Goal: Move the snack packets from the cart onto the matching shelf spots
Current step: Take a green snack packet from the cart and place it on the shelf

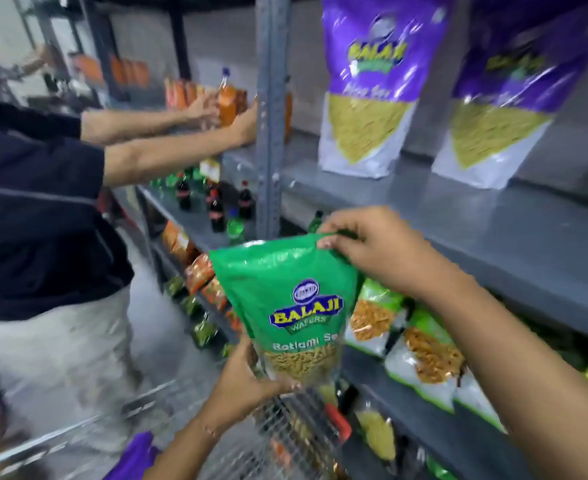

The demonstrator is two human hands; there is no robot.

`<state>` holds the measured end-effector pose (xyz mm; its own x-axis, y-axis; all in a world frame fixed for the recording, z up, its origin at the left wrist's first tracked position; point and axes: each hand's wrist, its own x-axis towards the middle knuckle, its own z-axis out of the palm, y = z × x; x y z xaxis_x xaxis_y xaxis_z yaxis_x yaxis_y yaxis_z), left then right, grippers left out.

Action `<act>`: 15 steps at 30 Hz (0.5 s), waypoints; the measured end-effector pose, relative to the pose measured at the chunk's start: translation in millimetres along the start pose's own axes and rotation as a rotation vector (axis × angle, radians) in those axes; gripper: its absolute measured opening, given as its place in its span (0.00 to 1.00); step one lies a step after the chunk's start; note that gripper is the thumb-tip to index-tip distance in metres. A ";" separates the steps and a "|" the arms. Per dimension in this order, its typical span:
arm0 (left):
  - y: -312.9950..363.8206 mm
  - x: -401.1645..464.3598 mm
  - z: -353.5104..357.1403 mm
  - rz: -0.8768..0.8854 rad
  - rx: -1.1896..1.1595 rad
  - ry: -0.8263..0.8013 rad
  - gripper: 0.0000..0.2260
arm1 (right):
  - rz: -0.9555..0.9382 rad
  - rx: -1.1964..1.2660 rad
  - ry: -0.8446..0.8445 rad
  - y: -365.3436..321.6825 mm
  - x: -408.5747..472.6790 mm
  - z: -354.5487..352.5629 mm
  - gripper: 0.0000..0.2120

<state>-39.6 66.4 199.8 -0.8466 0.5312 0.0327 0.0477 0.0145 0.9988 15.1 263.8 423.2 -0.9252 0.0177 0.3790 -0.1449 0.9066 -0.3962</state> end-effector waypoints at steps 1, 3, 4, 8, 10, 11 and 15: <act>27.8 3.0 11.7 0.052 0.006 -0.004 0.42 | -0.005 0.004 0.088 -5.0 -1.1 -31.3 0.07; 85.3 2.8 38.9 0.177 0.000 -0.041 0.36 | -0.034 -0.014 0.305 -9.6 -12.0 -91.4 0.07; 107.0 1.3 49.7 0.238 -0.021 -0.080 0.34 | -0.062 0.006 0.410 -11.7 -21.6 -115.7 0.07; 187.0 -9.9 93.1 0.378 -0.134 -0.253 0.33 | -0.046 0.142 0.722 -10.4 -89.1 -180.3 0.31; 212.8 -9.8 126.1 0.431 -0.162 -0.317 0.33 | 0.059 0.315 0.715 0.5 -141.5 -193.0 0.42; 223.0 -8.8 139.7 0.439 -0.189 -0.348 0.31 | 0.118 0.413 0.653 6.4 -161.9 -190.8 0.45; 257.4 -1.7 227.0 0.476 -0.217 -0.554 0.29 | 0.315 0.502 0.571 41.2 -235.9 -188.1 0.43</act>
<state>94.4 261.5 448.3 -0.3682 0.7867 0.4956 0.1876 -0.4592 0.8683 293.3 376.3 474.8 -0.6477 0.5741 0.5008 -0.1727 0.5296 -0.8305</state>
